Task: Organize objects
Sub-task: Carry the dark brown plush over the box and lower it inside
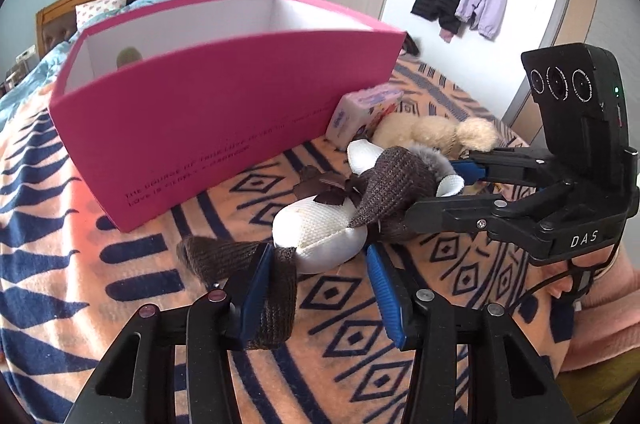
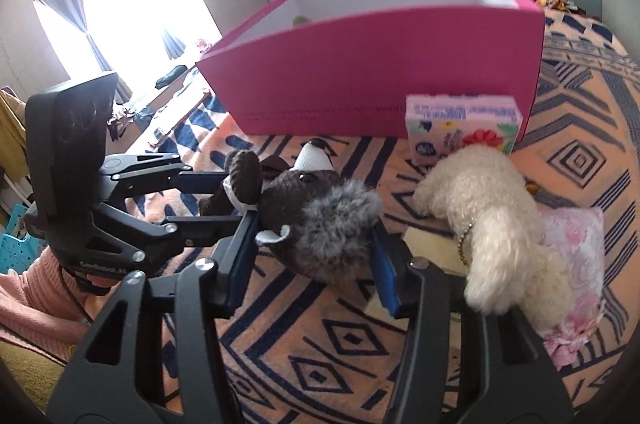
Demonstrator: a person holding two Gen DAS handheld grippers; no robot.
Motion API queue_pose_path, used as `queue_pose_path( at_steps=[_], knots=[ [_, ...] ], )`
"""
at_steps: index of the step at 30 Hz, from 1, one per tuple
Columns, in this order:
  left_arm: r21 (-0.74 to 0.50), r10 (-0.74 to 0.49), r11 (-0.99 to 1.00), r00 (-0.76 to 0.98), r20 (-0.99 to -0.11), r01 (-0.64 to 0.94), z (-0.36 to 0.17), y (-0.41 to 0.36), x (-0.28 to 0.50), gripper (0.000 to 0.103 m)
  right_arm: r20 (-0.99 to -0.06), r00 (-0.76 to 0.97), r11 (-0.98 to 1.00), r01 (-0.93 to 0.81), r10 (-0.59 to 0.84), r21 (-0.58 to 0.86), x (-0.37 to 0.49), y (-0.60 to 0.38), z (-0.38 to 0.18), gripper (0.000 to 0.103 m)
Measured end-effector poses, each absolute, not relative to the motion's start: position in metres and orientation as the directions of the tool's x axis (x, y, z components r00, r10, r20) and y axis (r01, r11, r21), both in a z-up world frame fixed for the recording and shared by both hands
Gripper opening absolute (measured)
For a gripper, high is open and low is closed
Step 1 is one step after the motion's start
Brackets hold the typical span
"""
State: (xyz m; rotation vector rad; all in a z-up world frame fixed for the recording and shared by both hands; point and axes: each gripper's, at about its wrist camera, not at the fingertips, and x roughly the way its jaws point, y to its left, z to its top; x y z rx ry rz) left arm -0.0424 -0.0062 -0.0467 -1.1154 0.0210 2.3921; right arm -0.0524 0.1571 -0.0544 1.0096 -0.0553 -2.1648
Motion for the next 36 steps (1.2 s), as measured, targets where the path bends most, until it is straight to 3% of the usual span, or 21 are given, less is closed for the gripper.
queue_pose_path(
  at_steps=[12, 22, 36],
  knots=[
    [-0.157, 0.427, -0.888, -0.646, -0.632, -0.433, 0.008, -0.015, -0.034, 0.049, -0.573, -0.461, -0.692, 0.663, -0.678, 0.286, -0.048, 0.151, -0.007, 0.054],
    [-0.061, 0.356, -0.918, -0.743, -0.567, -0.393, 0.062, -0.027, -0.059, 0.049, -0.487, -0.507, -0.658, 0.724, -0.711, 0.206, -0.072, 0.138, 0.049, 0.054],
    [-0.09, 0.29, -0.952, -0.759, -0.584, -0.294, 0.08, -0.061, -0.14, 0.049, -0.459, -0.498, -0.634, 0.745, -0.735, 0.208, -0.161, 0.107, 0.08, 0.054]
  ],
)
